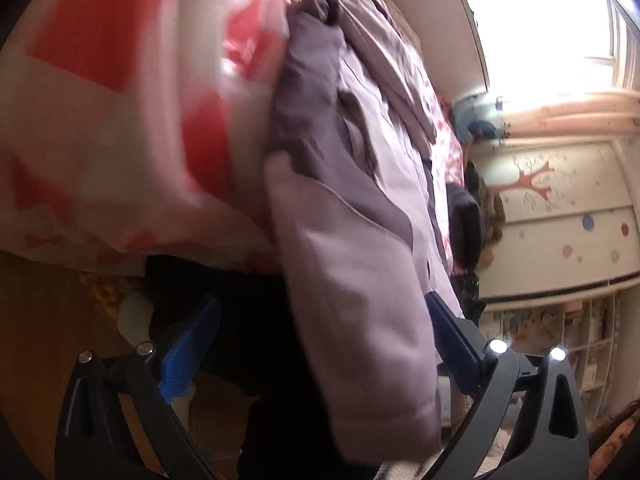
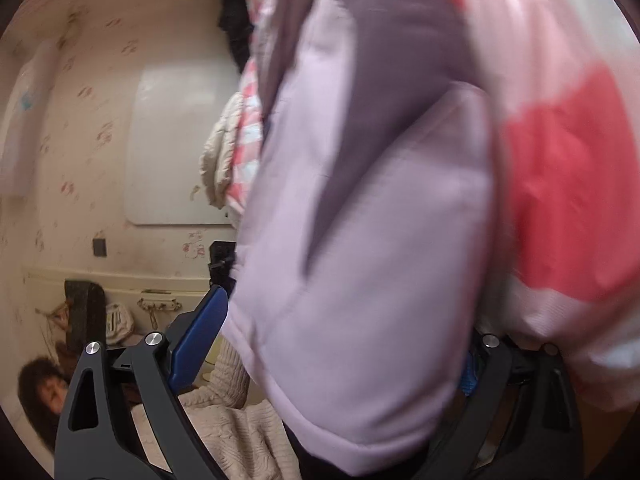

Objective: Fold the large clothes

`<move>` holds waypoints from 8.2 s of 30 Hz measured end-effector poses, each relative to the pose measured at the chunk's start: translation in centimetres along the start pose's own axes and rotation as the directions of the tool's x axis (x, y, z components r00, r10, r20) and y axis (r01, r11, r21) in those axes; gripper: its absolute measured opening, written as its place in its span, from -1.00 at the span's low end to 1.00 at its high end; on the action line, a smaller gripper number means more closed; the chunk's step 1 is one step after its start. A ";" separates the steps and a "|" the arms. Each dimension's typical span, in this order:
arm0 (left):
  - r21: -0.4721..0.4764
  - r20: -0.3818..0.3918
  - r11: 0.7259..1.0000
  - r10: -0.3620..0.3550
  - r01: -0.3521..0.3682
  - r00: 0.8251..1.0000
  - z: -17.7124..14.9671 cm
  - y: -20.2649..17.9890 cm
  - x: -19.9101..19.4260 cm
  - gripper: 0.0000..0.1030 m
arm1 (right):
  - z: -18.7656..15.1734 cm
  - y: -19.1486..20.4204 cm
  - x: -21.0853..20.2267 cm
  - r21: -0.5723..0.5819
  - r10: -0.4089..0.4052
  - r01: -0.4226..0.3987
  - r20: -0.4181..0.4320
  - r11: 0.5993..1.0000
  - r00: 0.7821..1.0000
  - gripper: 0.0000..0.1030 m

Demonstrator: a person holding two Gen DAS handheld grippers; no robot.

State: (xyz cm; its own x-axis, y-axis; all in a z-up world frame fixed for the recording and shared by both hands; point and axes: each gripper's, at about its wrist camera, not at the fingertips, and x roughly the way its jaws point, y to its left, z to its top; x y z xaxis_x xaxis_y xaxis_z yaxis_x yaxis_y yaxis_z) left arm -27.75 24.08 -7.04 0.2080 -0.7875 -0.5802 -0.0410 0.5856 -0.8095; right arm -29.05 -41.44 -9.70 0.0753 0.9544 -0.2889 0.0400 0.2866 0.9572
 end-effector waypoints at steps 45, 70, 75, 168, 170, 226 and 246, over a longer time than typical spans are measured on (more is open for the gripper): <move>0.135 0.117 0.987 -0.102 0.086 0.988 -13.1 -4.9 -2.6 -0.68 | -13.3 4.4 -3.5 -0.233 0.209 -0.169 0.160 0.958 0.965 -0.46; 0.262 0.376 0.918 -0.381 0.297 0.845 -2.2 -13.5 -11.9 -0.66 | -5.8 13.3 -6.8 -0.477 0.552 -0.412 0.198 0.776 0.810 -0.46; 0.196 0.457 0.934 -0.355 0.298 0.816 9.6 -16.1 -9.5 -0.66 | 4.9 16.0 -7.3 -0.440 0.517 -0.353 0.339 0.826 0.786 -0.46; 0.079 0.539 0.761 0.511 -0.644 0.670 15.8 -19.1 16.6 0.86 | 21.8 8.9 8.2 -0.239 -0.683 0.850 0.512 0.469 0.521 0.88; 0.043 0.564 0.795 0.480 -0.605 0.672 14.2 -18.5 14.1 0.86 | 20.2 9.8 7.4 -0.221 -0.642 0.837 0.554 0.501 0.530 0.88; -0.139 0.599 0.984 -0.005 0.110 0.800 7.9 -7.5 4.5 0.86 | 10.1 4.6 0.7 0.080 -0.135 0.113 0.379 0.990 0.915 0.89; -0.224 0.535 0.972 0.066 0.067 0.842 10.8 -6.2 7.0 0.86 | 13.0 -0.3 1.4 0.208 -0.138 0.043 0.466 0.977 0.874 0.88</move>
State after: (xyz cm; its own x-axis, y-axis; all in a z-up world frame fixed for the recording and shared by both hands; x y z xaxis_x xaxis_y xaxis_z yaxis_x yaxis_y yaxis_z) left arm -15.48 17.07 -5.12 0.6957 -0.5218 -0.4938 -0.2449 0.4739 -0.8458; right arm -15.99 -41.33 -10.62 0.5243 0.7560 -0.3920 0.2497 0.3036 0.9195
